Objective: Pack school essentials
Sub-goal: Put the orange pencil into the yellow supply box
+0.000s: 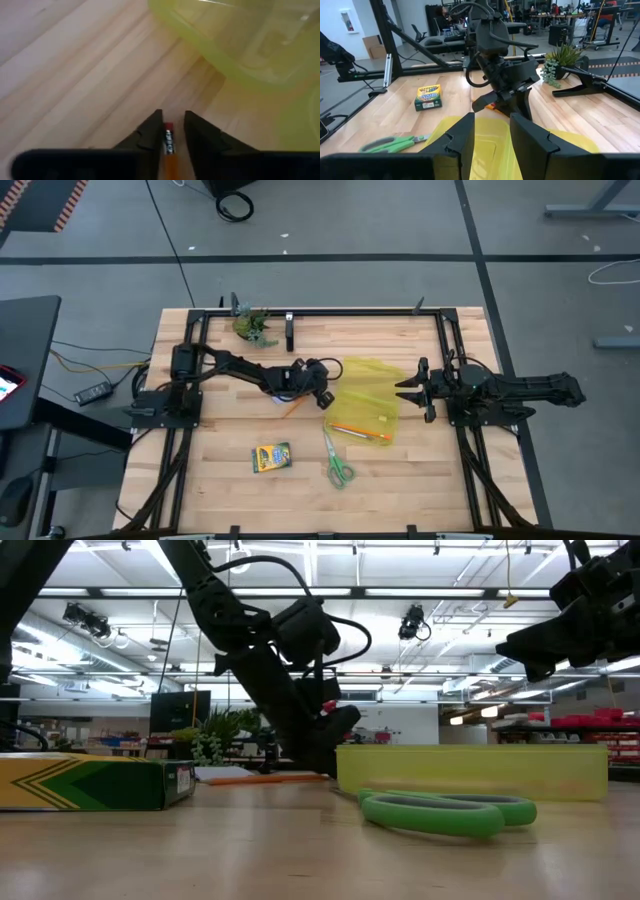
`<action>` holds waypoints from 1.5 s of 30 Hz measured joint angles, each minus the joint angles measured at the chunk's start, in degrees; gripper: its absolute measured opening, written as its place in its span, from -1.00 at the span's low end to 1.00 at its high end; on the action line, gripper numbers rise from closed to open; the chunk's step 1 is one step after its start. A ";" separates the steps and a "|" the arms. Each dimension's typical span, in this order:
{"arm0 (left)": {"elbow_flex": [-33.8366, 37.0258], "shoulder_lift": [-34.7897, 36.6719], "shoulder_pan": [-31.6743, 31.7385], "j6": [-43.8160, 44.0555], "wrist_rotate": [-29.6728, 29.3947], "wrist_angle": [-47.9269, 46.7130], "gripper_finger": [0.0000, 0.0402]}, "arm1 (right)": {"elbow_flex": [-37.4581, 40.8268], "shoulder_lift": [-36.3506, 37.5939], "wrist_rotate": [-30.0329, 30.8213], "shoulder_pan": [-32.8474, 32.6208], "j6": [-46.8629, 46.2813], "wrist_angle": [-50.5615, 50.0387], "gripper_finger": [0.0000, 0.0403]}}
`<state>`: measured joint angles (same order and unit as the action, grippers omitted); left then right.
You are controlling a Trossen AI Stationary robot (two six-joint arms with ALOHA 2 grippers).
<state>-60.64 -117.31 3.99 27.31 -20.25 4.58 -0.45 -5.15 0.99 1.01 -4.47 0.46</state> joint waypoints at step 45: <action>-1.69 6.31 -2.68 -5.94 0.72 -2.08 -0.98 | 0.00 0.00 0.00 0.01 0.00 0.06 -0.35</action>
<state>-62.33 -111.00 1.32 21.37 -19.53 2.50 -0.45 -5.15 0.99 1.01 -4.47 0.51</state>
